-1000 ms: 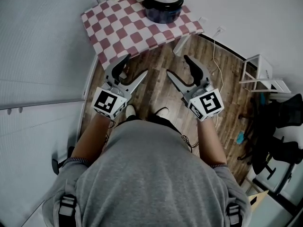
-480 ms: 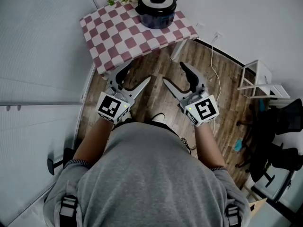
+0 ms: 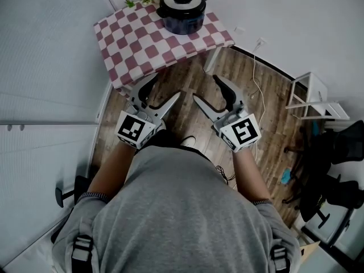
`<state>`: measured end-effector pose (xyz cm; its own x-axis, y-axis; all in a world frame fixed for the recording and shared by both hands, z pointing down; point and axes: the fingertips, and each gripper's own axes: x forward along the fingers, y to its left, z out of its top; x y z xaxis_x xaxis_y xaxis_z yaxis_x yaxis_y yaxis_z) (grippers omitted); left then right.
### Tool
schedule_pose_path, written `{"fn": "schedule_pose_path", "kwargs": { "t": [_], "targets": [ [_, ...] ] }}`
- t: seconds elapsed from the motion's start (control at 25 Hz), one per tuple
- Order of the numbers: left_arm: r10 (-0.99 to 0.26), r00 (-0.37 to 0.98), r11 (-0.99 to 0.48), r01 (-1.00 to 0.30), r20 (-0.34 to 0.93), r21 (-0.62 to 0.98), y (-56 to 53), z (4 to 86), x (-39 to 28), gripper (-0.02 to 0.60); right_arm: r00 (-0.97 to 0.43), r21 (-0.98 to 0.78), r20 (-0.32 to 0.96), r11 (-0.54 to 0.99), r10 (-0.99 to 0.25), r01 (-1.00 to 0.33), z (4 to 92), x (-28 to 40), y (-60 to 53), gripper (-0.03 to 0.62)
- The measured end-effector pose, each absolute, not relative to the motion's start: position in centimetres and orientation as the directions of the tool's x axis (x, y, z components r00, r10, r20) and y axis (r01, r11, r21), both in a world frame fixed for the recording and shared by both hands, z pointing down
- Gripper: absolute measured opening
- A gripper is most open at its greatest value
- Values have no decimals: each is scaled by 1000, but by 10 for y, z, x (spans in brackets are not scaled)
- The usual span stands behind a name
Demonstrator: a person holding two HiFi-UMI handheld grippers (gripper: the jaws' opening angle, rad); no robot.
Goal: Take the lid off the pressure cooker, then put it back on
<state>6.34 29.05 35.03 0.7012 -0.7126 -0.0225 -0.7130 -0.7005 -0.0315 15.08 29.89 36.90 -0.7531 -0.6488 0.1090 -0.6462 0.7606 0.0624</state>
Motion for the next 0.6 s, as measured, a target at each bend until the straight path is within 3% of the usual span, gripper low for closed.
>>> {"fn": "schedule_pose_path", "kwargs": {
  "t": [0.6],
  "targets": [
    [-715, 698, -697, -716, -38, -25, 206, 357, 71, 308, -750, 79, 124, 760, -650, -646, 371, 160, 215, 310]
  ]
}}
